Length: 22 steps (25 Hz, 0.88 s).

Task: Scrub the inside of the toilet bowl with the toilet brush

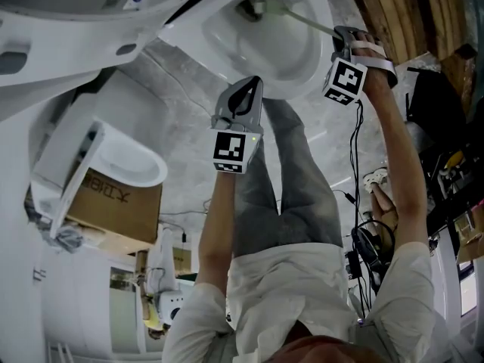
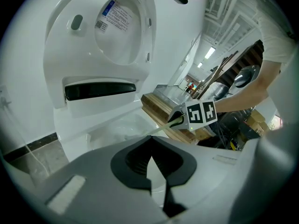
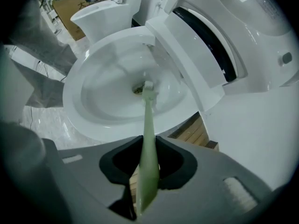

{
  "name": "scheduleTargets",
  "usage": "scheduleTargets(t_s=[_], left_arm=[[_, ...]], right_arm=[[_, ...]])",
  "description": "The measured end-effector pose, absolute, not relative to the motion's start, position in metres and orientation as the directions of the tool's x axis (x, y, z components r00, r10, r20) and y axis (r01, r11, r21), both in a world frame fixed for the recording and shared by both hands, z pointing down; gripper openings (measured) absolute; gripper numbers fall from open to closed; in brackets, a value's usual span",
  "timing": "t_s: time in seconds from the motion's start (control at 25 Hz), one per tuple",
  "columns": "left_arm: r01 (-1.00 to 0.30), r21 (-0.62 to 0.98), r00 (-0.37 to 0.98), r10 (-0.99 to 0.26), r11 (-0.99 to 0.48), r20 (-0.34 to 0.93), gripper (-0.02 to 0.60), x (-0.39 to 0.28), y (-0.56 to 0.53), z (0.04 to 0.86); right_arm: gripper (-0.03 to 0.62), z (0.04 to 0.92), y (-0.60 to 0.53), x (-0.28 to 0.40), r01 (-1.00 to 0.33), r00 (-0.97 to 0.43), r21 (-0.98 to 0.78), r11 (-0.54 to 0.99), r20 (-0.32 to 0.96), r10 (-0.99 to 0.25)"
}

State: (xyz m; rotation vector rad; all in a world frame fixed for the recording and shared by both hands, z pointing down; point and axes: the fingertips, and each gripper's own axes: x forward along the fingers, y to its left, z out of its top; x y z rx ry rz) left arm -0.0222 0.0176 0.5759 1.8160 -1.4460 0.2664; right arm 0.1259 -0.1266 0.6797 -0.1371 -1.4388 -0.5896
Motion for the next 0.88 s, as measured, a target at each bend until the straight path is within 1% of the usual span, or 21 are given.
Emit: scheduleTargets(t_s=[0.12, 0.24, 0.32, 0.44, 0.6, 0.68, 0.88], left_arm=[[-0.895, 0.444, 0.33, -0.732, -0.041, 0.596, 0.018, -0.025, 0.018, 0.577], [-0.894, 0.446, 0.33, -0.731, -0.04, 0.597, 0.018, -0.027, 0.018, 0.576], [-0.893, 0.448, 0.334, -0.731, -0.043, 0.595, 0.018, -0.028, 0.018, 0.576], [-0.892, 0.45, 0.339, -0.73, -0.049, 0.593, 0.018, -0.03, 0.018, 0.576], [-0.891, 0.451, 0.347, -0.726, -0.058, 0.593, 0.018, -0.03, 0.019, 0.575], [-0.891, 0.45, 0.351, -0.725, -0.063, 0.593, 0.018, -0.03, 0.019, 0.575], [-0.889, 0.452, 0.362, -0.721, -0.076, 0.591, 0.018, -0.032, 0.02, 0.574]], right_arm=[[0.087, 0.678, -0.128, 0.122, 0.36, 0.031, 0.232, 0.904, 0.965, -0.26], [0.087, 0.674, -0.127, 0.116, 0.151, 0.028, 0.182, 0.972, 0.982, -0.188], [0.087, 0.672, -0.126, 0.114, 0.004, 0.018, 0.149, 0.989, 0.989, -0.149], [0.089, 0.672, -0.12, 0.109, -0.147, 0.004, 0.118, 0.982, 0.993, -0.118], [0.089, 0.672, -0.111, 0.102, -0.291, -0.018, 0.083, 0.953, 0.996, -0.092], [0.091, 0.671, -0.108, 0.098, -0.386, -0.046, 0.051, 0.921, 0.996, -0.075], [0.091, 0.67, -0.1, 0.087, -0.66, -0.139, -0.062, 0.749, 0.989, -0.04]])
